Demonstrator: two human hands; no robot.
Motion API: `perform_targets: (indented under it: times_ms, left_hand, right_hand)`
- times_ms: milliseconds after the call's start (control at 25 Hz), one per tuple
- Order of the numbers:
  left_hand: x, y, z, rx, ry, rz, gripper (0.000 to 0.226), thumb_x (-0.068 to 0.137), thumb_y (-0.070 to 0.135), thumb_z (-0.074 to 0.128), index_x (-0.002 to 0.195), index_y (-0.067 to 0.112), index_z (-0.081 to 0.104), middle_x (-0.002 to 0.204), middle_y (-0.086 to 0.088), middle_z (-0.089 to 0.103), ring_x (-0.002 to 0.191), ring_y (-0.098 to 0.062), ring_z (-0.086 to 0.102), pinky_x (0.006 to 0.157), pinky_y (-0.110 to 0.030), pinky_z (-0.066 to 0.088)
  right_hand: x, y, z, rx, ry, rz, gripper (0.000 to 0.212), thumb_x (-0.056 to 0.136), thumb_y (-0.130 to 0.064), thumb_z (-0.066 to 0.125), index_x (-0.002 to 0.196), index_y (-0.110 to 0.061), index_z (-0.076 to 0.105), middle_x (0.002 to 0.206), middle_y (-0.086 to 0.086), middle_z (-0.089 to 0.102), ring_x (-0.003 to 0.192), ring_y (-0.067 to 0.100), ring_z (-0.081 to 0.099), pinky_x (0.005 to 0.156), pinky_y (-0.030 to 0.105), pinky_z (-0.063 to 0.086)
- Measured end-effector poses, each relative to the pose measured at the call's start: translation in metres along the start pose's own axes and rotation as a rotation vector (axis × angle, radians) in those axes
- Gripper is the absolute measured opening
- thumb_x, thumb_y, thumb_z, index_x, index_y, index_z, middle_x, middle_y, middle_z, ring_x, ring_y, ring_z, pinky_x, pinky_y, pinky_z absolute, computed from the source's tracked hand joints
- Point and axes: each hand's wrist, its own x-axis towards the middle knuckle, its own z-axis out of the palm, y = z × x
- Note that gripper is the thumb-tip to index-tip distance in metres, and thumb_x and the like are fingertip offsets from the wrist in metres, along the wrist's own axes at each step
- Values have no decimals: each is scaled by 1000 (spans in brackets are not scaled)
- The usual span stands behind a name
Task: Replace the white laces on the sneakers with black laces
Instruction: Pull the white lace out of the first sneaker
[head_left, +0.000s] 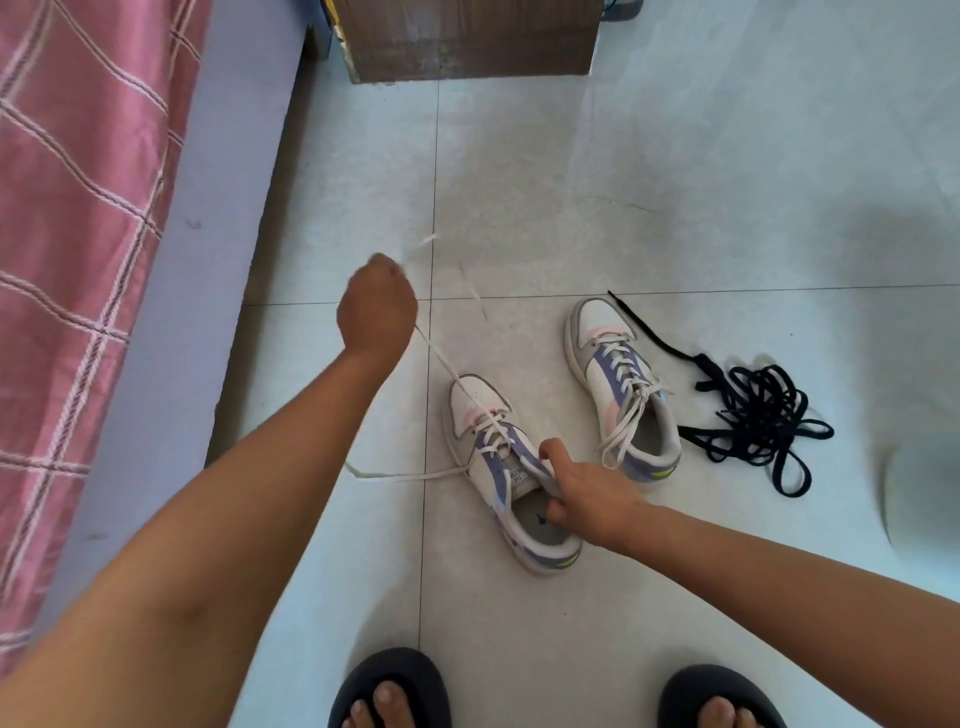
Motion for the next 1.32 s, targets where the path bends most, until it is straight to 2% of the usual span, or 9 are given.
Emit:
perform_targets:
  times_ms: [160, 320, 520, 640, 840, 960, 1040, 1120, 1320]
  left_hand:
    - [-46, 25, -1, 67, -564, 386, 43, 96, 29, 51, 134, 10, 46, 130, -10, 49, 113, -24, 53, 95, -30, 40]
    - [-126, 8, 26, 170, -734, 232, 44, 86, 36, 55, 121, 14, 39, 118, -6, 53, 100, -27, 57, 82, -37, 47]
    - [-166, -10, 53, 69, -573, -18, 47, 87, 37, 54, 123, 15, 34, 121, -6, 52, 106, -28, 56, 81, -36, 46]
    - [-161, -27, 42, 87, -427, 74, 23, 90, 23, 48, 108, 18, 35, 109, -1, 51, 88, -26, 55, 66, -31, 40]
    - [-157, -49, 32, 45, -451, 291, 27, 90, 17, 48, 114, 30, 44, 122, 4, 41, 82, -20, 59, 59, -29, 42]
    - [-148, -47, 37, 226, -431, 451, 46, 85, 14, 46, 122, 41, 48, 138, -5, 33, 106, -24, 53, 83, -39, 42]
    - [-143, -39, 40, 411, -485, 412, 59, 87, 11, 45, 135, 44, 36, 150, -6, 13, 131, -25, 30, 107, -49, 21]
    - [-142, -26, 42, 563, -520, 403, 70, 84, 6, 51, 141, 37, 25, 153, -8, 1, 139, -26, 15, 112, -57, 6]
    - [-141, -17, 44, 697, -489, 479, 73, 82, 9, 59, 142, 24, 21, 154, -13, -3, 142, -27, 7, 107, -66, -7]
  right_hand:
    - [-4, -3, -2, 31, 44, 32, 40, 91, -33, 45, 122, -16, 29, 90, 10, 62, 82, 32, 60, 62, 32, 39]
    - [9, -16, -13, 80, 153, 11, 41, 95, -40, 42, 124, -15, 30, 110, 10, 61, 99, 31, 59, 68, 35, 39]
    - [21, -20, -16, 0, 121, -60, 30, 95, -17, 38, 123, -9, 30, 106, 17, 61, 91, 33, 58, 63, 33, 33]
    - [15, -4, -17, 60, 141, -87, 26, 95, -15, 37, 121, -12, 33, 106, 16, 60, 90, 36, 58, 64, 37, 36]
    - [10, 21, -16, -16, 214, -126, 26, 97, -26, 40, 122, -26, 39, 115, 1, 54, 97, 25, 56, 65, 32, 41]
    - [14, 22, -10, -120, 276, -161, 34, 95, -26, 43, 129, -31, 44, 114, -1, 52, 104, 23, 53, 61, 30, 36]
    - [21, 22, -8, -161, 347, -220, 34, 89, -21, 54, 123, -27, 55, 105, 5, 56, 96, 29, 57, 55, 34, 40]
    - [26, 16, -9, -195, 373, -211, 34, 85, -16, 59, 118, -21, 60, 102, 11, 58, 94, 35, 58, 59, 40, 46]
    - [34, 6, -14, -200, 232, -105, 32, 93, -20, 44, 125, -17, 48, 122, 10, 44, 114, 29, 43, 81, 36, 41]
